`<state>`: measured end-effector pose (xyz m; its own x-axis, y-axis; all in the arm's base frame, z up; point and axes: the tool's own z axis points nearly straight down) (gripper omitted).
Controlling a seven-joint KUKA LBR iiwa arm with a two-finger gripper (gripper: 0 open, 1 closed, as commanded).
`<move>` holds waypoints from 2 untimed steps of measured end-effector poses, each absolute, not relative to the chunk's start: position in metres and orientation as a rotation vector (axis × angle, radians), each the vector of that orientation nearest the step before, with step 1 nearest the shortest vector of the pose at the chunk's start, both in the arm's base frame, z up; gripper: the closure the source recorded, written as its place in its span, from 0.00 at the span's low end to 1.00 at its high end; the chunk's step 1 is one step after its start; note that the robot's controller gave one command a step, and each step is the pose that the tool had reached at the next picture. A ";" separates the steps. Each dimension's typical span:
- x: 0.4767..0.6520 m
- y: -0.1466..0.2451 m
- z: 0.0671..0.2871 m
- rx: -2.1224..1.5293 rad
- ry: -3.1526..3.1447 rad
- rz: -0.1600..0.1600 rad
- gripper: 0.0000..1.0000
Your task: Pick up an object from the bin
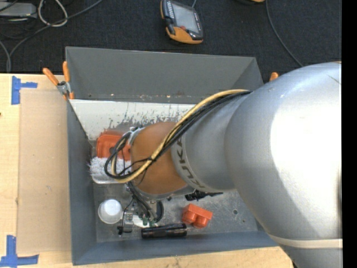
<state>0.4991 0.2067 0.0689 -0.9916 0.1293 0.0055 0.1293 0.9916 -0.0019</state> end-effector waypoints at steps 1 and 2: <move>0.495 0.210 0.067 -0.297 -3.116 0.006 0.00; 0.499 0.207 0.068 -0.211 -3.127 0.003 0.00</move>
Offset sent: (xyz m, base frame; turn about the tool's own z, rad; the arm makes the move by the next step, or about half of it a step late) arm -0.0001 0.0001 -0.0001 0.0028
